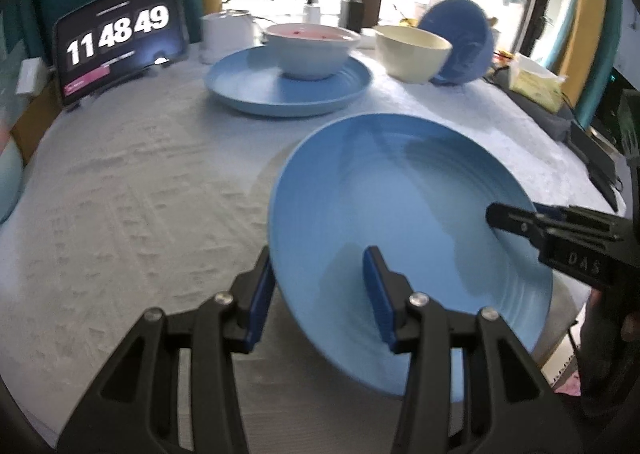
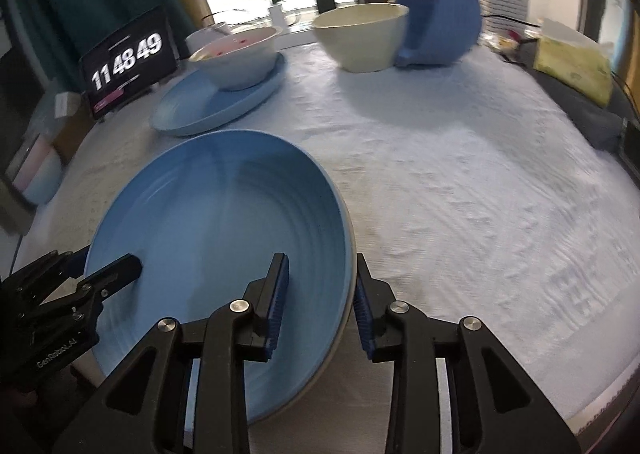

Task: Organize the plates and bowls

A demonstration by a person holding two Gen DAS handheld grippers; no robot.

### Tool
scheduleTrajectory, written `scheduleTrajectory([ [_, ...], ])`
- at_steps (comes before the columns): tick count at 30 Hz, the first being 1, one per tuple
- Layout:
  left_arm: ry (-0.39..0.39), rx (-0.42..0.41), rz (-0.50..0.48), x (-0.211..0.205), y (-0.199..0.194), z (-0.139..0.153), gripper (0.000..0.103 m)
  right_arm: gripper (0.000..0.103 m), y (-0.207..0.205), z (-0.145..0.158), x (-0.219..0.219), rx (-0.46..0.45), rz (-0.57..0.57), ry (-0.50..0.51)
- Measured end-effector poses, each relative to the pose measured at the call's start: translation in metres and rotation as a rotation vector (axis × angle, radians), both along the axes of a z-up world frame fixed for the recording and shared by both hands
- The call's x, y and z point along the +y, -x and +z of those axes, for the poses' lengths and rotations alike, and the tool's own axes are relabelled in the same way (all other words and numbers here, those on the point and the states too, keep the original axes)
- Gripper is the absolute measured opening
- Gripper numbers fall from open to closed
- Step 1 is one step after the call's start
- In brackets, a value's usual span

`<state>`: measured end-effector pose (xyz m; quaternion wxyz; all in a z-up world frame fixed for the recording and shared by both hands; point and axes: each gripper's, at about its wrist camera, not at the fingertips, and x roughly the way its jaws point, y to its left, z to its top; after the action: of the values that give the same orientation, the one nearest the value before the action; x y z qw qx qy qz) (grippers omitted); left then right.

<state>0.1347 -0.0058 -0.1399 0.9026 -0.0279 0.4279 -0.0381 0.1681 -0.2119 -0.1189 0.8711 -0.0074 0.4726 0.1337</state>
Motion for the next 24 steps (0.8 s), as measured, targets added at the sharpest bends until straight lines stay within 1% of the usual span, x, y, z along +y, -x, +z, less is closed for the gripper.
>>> scheduleTrajectory([
  [5, 0.007, -0.001, 0.044, 0.023, 0.003, 0.001, 0.046, 0.034, -0.003, -0.002, 0.022, 0.010, 0.046, -0.007],
  [10, 0.026, 0.009, 0.072, 0.037, 0.004, 0.001, 0.046, 0.034, -0.005, -0.004, 0.037, 0.021, 0.081, -0.007],
  [13, 0.027, 0.008, 0.082, 0.041, 0.004, 0.003, 0.046, 0.034, -0.008, -0.003, 0.037, 0.025, 0.072, -0.012],
  [24, 0.027, -0.033, 0.087, 0.050, 0.000, 0.022, 0.046, 0.034, -0.017, 0.014, 0.029, -0.022, 0.056, -0.005],
])
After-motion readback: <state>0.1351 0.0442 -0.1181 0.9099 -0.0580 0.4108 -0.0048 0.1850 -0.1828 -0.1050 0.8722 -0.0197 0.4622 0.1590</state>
